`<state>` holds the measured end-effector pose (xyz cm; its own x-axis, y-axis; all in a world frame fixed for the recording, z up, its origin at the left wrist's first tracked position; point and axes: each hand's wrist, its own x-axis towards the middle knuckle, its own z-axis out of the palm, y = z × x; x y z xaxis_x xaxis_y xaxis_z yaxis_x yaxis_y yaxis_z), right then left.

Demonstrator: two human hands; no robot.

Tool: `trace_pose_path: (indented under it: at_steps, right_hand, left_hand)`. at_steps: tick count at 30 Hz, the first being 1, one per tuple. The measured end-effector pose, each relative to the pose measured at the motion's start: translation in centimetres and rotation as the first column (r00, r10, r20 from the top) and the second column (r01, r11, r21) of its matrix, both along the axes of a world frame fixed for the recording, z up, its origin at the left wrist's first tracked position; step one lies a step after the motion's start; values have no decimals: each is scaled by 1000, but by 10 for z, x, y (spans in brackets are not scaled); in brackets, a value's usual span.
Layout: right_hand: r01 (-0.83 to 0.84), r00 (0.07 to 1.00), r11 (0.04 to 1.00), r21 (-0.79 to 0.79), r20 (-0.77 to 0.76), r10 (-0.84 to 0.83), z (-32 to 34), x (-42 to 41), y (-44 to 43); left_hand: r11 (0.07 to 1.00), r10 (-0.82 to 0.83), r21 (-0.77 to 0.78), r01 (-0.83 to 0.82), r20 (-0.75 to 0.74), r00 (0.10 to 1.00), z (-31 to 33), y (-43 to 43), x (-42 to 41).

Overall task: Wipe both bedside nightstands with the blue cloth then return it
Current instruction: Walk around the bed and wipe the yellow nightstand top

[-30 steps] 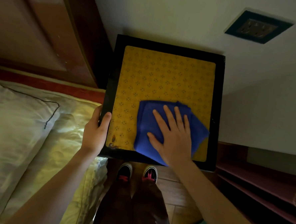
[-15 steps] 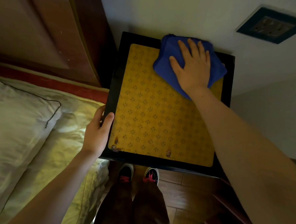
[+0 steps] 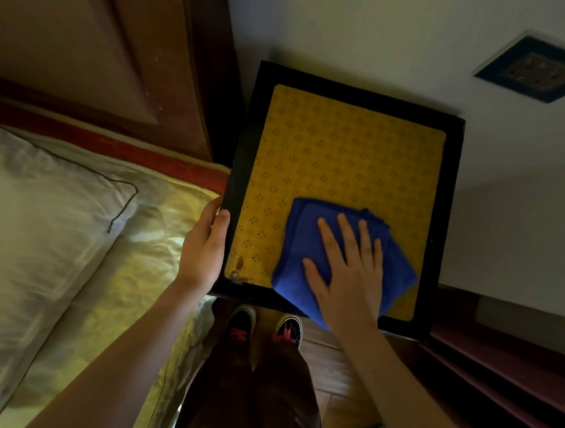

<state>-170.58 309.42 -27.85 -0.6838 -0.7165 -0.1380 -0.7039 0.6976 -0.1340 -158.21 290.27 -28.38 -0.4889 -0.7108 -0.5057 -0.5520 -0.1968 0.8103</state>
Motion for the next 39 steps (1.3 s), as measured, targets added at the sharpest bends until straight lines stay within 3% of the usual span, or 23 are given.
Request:
trace_pose_path:
  at_steps: [6,12,16,23,27,31,39]
  right_hand:
    - [48,998,994,-97,-27,-51,-5,-95,-67]
    - [152,988,984,-98,15,-151,-1,-184,-134]
    - [118,993,989,-88,0,-118,1,-161,-128]
    - [-160,987,984,-74,18,162,4,-12,-45]
    - [-185,982,982,-23,19,185,4,25,-17]
    - [-186,982,981,-51,25,188,1,6,-37]
    - [-93,995,987,-132,-52,87,-9,-107,-156]
  left_hand:
    - [1000,1,-9,-1,-14,1000,-7,-1,1]
    - [1000,13,-28,-14,-12,1000,-5,0,-1]
    - [1000,19,-20,-19,-26,999,-1,1,-2]
    - [997,60,50,-57,-59,996,-1,-1,-1]
    - [994,70,86,-65,-50,996,-2,-2,-1]
    - [991,81,114,-71,-87,993,-6,-3,0]
    - [983,101,164,-80,-122,987,-11,-4,1]
